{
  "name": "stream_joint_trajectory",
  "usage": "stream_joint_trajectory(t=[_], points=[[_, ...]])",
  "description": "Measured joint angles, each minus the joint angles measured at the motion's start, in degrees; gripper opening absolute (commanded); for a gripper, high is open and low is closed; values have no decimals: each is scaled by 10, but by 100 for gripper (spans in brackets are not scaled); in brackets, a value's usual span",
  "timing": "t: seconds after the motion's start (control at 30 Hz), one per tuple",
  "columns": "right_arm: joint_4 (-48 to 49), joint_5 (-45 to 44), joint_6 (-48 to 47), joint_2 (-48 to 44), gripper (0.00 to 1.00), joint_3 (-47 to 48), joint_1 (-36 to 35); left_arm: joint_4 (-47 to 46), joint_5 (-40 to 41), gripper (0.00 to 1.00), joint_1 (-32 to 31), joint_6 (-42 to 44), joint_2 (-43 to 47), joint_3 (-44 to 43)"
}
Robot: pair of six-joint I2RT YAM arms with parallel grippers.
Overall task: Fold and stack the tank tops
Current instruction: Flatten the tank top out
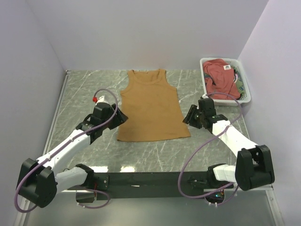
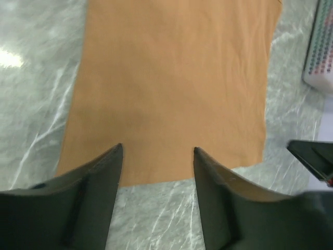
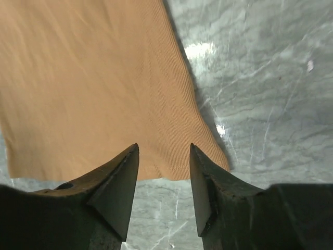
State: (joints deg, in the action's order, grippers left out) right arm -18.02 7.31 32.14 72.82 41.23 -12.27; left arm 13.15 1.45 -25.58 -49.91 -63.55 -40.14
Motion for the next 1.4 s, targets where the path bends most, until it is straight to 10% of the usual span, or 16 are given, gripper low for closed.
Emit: stream_joint_trajectory(t=[0.77,1.07,1.4], points=[[39,-49,13,-11,47,-88,10,-42,96,38,0,-85,-57,137],[43,-34,18,7,43,-88,11,-63,91,1,0,-84,-75,140],[31,-42,29,-31,45,-96,-1,-46,85,1,-1,-98,1,184]])
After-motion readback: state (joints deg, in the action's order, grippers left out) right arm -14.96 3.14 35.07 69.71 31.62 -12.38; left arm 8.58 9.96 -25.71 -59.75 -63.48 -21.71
